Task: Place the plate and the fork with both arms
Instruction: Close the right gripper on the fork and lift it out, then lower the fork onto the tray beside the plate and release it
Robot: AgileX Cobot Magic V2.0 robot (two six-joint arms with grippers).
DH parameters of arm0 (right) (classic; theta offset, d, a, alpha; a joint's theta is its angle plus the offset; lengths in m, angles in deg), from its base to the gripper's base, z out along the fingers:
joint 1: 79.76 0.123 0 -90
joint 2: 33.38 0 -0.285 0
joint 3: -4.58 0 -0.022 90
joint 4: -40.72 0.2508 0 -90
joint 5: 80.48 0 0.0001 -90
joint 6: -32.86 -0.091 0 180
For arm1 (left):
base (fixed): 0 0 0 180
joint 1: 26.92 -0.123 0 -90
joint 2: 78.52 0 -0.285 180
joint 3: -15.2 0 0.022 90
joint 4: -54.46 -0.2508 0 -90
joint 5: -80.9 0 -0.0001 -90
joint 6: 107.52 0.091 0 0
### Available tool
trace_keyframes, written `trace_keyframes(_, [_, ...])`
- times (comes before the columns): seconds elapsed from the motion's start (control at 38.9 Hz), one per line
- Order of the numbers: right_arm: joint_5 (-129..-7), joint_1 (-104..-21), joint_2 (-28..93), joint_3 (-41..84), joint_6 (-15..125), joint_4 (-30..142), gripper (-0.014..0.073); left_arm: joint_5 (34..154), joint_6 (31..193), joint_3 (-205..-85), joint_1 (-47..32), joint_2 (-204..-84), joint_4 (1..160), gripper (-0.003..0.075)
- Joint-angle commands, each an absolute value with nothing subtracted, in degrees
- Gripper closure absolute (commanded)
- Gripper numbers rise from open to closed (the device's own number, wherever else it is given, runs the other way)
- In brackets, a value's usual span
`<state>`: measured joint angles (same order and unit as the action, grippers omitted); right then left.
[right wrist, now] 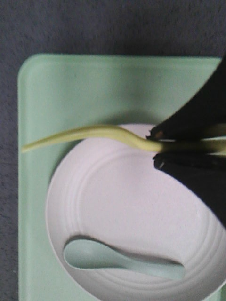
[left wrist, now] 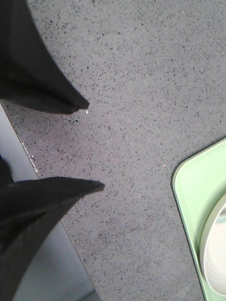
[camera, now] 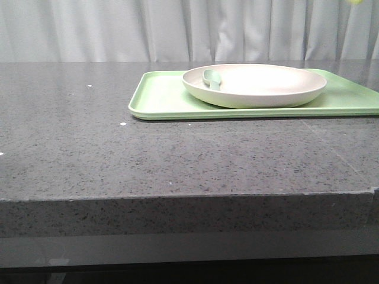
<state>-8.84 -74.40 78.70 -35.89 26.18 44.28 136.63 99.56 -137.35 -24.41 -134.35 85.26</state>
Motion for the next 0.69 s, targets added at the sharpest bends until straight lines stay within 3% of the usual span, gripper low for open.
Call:
trace_keyframes(0.0, [-3.88, -77.39, 73.56, -34.48, 28.23, 44.07, 0.0632, 133.79, 99.64, -138.95, -24.64, -134.09, 87.16, 0.0395])
trace_keyframes(0.36, [-12.54, -83.07, 73.84, -17.37, 34.47, 47.71, 0.0632, 133.53, 99.64, -138.95, -24.64, -134.09, 87.16, 0.0395])
trace_keyframes(0.67, [-17.63, -83.01, 81.05, -16.15, 37.78, 57.05, 0.0632, 132.36, 99.64, -138.95, -24.64, -134.09, 87.16, 0.0395])
